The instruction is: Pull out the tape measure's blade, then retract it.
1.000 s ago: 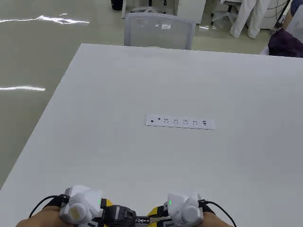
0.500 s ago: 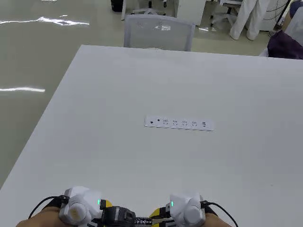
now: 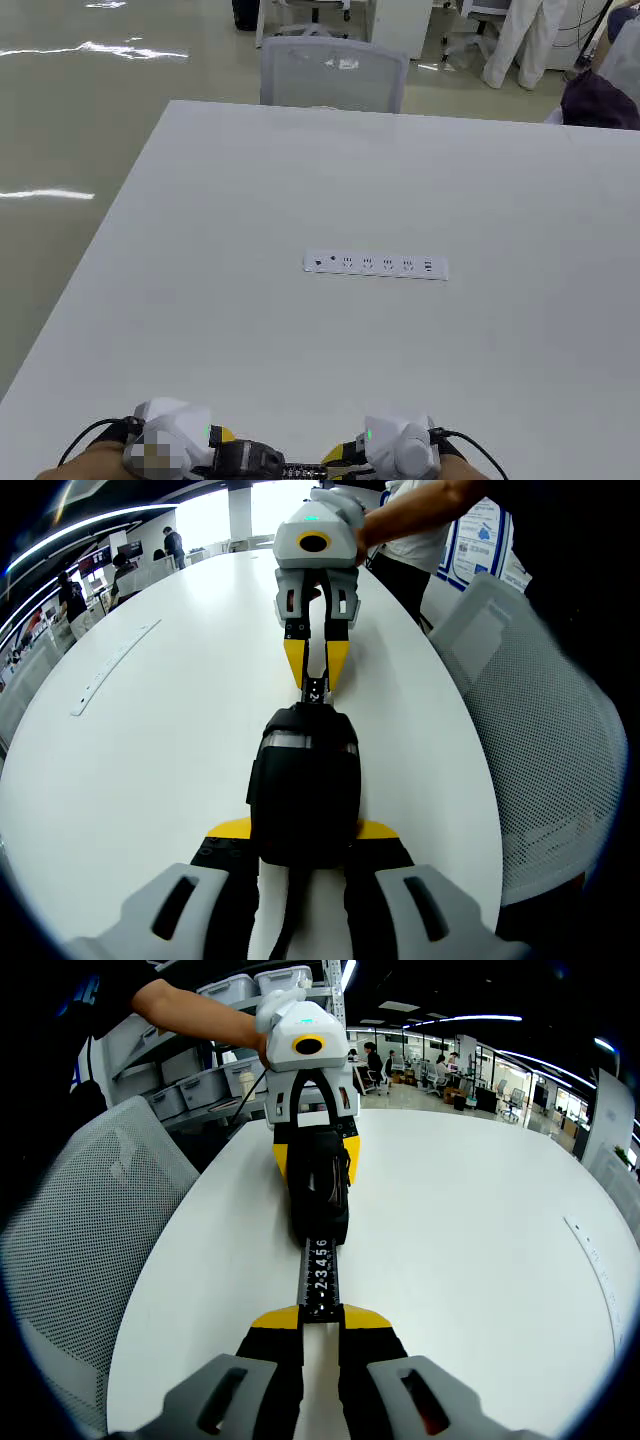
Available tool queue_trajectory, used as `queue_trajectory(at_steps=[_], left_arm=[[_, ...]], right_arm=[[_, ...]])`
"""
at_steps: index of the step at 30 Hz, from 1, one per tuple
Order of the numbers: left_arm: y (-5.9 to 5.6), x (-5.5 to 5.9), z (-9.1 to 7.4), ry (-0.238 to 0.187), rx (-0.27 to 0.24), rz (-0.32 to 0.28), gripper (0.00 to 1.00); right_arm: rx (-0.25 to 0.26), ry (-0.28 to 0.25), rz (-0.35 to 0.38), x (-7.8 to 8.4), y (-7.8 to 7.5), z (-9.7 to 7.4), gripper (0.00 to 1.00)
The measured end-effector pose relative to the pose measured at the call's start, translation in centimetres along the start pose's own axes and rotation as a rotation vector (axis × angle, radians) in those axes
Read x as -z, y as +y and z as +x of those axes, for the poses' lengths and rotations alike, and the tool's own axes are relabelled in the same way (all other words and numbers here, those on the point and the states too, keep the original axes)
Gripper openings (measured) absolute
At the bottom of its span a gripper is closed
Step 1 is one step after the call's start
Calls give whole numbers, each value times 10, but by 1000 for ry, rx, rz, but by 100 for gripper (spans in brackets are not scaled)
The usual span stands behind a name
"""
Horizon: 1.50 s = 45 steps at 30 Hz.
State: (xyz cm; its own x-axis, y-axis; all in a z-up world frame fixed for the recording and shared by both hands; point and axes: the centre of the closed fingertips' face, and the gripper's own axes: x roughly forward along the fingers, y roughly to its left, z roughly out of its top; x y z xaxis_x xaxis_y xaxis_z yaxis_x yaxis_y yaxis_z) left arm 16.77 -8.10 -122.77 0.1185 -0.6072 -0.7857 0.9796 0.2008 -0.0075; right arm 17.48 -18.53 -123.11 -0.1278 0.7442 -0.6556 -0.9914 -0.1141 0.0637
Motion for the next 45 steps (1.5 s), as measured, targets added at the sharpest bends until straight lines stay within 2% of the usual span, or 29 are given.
queue_trajectory(at_steps=[45], left_arm=[[0,-1,1,0,4,-2,28]], right_arm=[[9,18,22,22,-1,-26,10]])
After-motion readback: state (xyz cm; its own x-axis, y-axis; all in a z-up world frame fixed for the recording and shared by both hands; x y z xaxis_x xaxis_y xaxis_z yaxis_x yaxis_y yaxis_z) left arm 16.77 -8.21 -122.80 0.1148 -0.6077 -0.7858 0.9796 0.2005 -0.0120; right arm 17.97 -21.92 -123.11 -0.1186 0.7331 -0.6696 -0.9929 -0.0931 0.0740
